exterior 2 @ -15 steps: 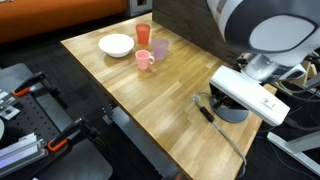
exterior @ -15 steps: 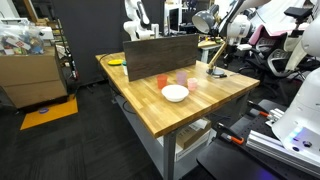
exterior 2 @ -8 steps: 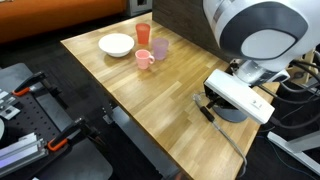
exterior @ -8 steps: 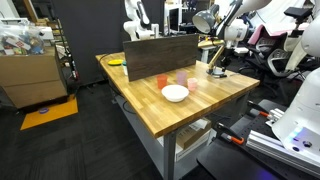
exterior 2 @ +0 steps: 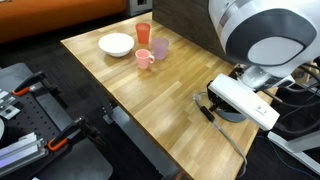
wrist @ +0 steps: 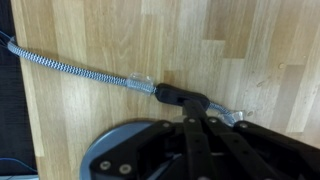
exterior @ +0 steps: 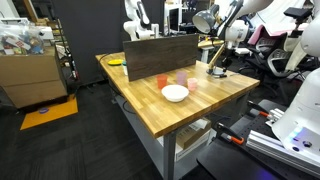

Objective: Turn on the side lamp.

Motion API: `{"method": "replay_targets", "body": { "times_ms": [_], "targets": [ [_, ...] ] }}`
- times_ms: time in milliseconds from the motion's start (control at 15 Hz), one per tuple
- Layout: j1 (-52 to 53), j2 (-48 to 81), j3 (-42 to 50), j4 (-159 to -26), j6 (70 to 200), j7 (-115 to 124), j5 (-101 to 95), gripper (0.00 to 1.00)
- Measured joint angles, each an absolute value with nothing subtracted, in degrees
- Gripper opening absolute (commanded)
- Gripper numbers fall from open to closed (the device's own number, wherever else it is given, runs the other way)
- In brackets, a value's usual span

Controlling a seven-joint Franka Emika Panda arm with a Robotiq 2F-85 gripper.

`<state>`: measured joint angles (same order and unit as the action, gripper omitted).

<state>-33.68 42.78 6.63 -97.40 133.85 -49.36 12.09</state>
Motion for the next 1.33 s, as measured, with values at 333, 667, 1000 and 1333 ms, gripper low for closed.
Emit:
{"method": "replay_targets", "body": {
  "times_ms": [333, 667, 1000, 1333],
  "targets": [
    [-33.71, 42.85, 6.23, -97.38, 132.83, -49.36, 12.09, 0.0],
    [-33.98, 43.28, 6.23, -97.32, 132.4, -49.36, 12.09, 0.0],
    [-34.03, 45.02, 5.97, -95.93, 132.35, -49.36, 12.09, 0.0],
    [-34.11, 46.26, 5.87, -94.22, 132.07, -49.36, 12.09, 0.0]
  ]
}}
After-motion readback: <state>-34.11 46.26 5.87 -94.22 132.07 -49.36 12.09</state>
